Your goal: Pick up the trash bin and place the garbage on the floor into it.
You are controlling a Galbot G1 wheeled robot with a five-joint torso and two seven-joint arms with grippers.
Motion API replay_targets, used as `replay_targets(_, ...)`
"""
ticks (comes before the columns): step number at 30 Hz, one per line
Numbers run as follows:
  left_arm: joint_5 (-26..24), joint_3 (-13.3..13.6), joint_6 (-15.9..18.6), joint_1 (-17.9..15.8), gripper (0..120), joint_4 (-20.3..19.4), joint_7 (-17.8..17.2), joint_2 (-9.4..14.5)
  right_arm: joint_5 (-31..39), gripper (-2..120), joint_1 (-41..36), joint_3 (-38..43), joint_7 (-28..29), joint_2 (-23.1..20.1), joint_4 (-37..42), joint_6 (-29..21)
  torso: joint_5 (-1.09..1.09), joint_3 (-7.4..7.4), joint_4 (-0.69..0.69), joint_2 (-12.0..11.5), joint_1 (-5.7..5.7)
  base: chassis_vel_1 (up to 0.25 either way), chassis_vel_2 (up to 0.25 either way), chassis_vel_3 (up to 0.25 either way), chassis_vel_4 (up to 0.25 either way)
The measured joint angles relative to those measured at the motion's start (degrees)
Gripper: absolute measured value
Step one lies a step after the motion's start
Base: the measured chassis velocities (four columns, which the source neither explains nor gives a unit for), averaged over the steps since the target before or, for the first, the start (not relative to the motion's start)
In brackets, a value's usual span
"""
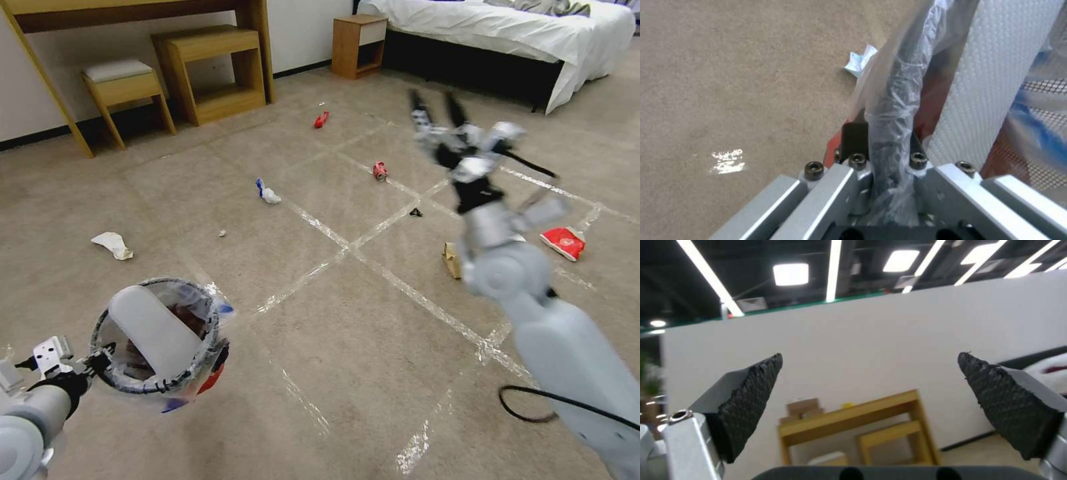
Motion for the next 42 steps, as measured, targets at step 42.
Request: replay_targets(42,5.4,-0.2,-1.5,1.8,1,-0.9,3.0,-4.0,-30.5,100,-29.6,6.7,1.4,16.4,-5.5,7.8,-0.03,0.0,0.02,0.0,0.0,0.0,0.0,0.0,0.0)
